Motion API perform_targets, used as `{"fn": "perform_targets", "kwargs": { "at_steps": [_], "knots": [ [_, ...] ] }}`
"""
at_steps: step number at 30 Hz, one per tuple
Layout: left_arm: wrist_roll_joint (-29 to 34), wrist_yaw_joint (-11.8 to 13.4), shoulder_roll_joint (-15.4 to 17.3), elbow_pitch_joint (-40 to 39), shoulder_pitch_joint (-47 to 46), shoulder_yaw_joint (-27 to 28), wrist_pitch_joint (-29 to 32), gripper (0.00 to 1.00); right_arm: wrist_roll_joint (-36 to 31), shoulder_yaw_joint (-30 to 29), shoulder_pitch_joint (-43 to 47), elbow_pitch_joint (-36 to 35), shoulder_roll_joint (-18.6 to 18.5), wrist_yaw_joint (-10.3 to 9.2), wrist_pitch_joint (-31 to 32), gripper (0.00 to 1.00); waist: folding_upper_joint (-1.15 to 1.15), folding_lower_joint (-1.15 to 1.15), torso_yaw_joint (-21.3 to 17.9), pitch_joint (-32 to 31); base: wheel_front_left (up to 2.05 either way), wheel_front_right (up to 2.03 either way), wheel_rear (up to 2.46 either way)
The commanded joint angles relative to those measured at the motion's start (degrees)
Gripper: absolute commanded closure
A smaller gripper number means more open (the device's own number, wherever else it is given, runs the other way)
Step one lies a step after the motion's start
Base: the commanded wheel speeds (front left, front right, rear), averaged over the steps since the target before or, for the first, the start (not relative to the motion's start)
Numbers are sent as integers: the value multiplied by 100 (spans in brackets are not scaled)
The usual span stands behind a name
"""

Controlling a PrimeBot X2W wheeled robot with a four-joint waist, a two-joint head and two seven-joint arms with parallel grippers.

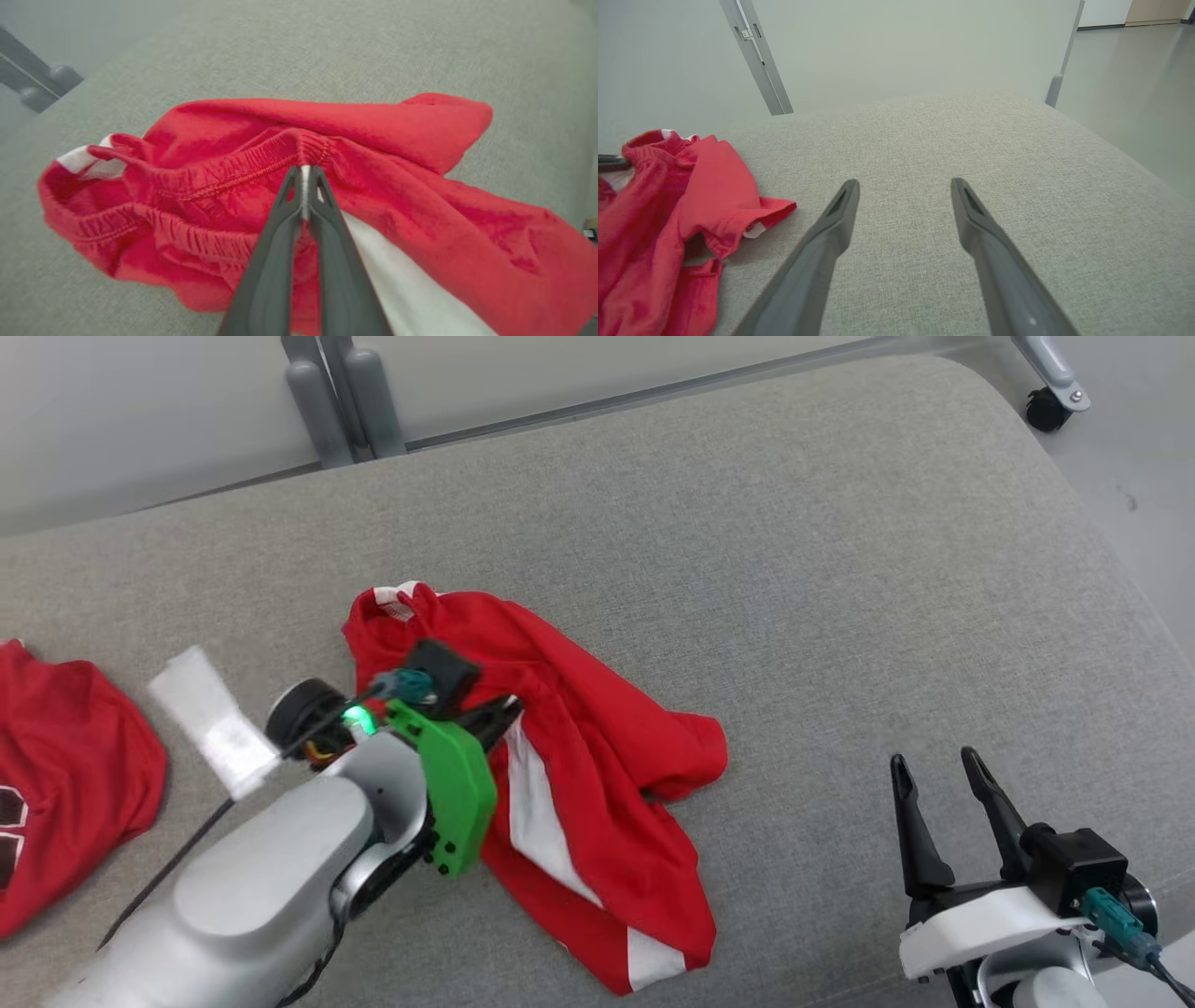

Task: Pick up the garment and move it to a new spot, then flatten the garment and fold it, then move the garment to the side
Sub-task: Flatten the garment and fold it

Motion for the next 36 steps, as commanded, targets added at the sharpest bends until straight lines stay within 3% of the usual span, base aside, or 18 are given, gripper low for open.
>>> {"fn": "perform_targets", "kwargs": {
  "at_steps": [1, 9, 12, 14, 15, 20, 23, 26, 29, 32, 36],
  "knots": [
    [-252, 302, 280, -231, 423, 267, -241, 100, -2, -35, 102, -9, -4, -2, -1, 0, 0, 0, 126, -142, 0, 0, 0],
    [-1292, 2034, 1672, -2186, 2921, 1365, -1459, 100, -171, -290, 341, -91, -4, -2, -1, 0, 0, 0, 654, -339, 0, 0, 0],
    [-1639, 2360, 1815, -2529, 3765, 1601, -1920, 100, -221, -304, 330, -134, -5, -2, -1, 0, 0, 0, 888, -307, 0, 0, 0],
    [-1787, 2363, 1734, -2576, 4117, 1704, -2224, 55, -264, -273, 284, -148, -5, -2, -1, 0, 0, 0, 1018, -286, 0, 0, 0],
    [-1862, 2392, 1657, -2503, 4265, 1770, -2333, 0, -281, -248, 257, -149, -6, -2, -1, 0, 0, 0, 1073, -282, 0, 0, 0],
    [-1897, 2664, 1559, -2198, 4634, 2012, -2544, 0, -310, -204, 163, -154, -8, -2, -1, 0, 0, 0, 1116, -285, 0, 0, 0],
    [-1747, 2889, 1857, -2464, 4726, 2062, -2524, 0, -281, -177, 189, -158, -7, -2, -1, 0, 0, 0, 1058, -276, 0, 0, 0],
    [-1511, 2755, 2043, -3291, 4423, 2050, -2470, 0, -231, -231, 255, -159, -9, -2, -1, 0, 0, 0, 1010, -237, 0, 0, 0],
    [-1002, 2565, 2093, -3992, 3804, 1641, -1978, 0, -197, -164, 229, -130, -4, -2, -1, 0, 0, 0, 911, -160, 0, 0, 0],
    [-497, 2211, 1663, -4134, 2953, 1037, -1260, 0, -116, -74, 65, -87, -9, -2, -1, 0, 0, 0, 689, -54, 0, 0, 0],
    [-289, 1756, 684, -3717, 2142, 337, -517, 0, 25, 18, -83, -65, -12, -2, -1, 0, 0, 0, 323, 35, 0, 0, 0]
  ]
}}
